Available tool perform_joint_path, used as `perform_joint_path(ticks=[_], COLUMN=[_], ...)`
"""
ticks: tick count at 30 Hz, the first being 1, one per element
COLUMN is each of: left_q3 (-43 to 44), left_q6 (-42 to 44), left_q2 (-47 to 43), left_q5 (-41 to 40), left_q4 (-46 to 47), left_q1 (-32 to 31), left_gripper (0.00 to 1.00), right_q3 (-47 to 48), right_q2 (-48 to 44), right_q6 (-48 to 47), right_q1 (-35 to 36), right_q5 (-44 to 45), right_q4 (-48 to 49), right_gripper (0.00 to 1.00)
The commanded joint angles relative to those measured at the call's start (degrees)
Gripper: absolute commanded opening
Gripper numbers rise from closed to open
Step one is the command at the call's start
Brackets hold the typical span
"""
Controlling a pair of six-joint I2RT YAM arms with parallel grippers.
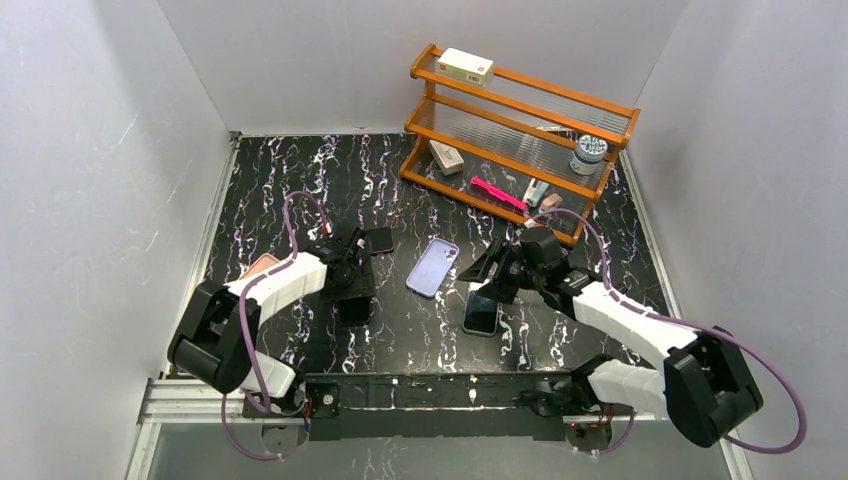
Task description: Put the phone into the phone case
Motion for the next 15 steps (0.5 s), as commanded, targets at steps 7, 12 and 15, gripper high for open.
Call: perform_joint_path(ticks=[7, 12, 15], left_q3=[-4.15, -4.59, -4.91], left_q6=[-2.21, -2.75, -2.82], left_q2=[-2.69, -2.75, -2.46], left_q5=[6.66, 10.17, 11.18], left_q4=[1.2, 2.85, 3.52], left_q1=[0.02, 0.02, 0.02], left_gripper=[0.4, 0.39, 0.38], right_q3=[7.29, 9.58, 11.2], right_q2=[12.07, 19.23, 23.32], right_q6=[5.58, 6.63, 6.87], right_q1=[3.29, 3.96, 4.42], right_q5=[5.31, 5.05, 4.88], right_q4=[6.68, 10.29, 11.48], right_gripper=[0.66, 0.57, 0.54])
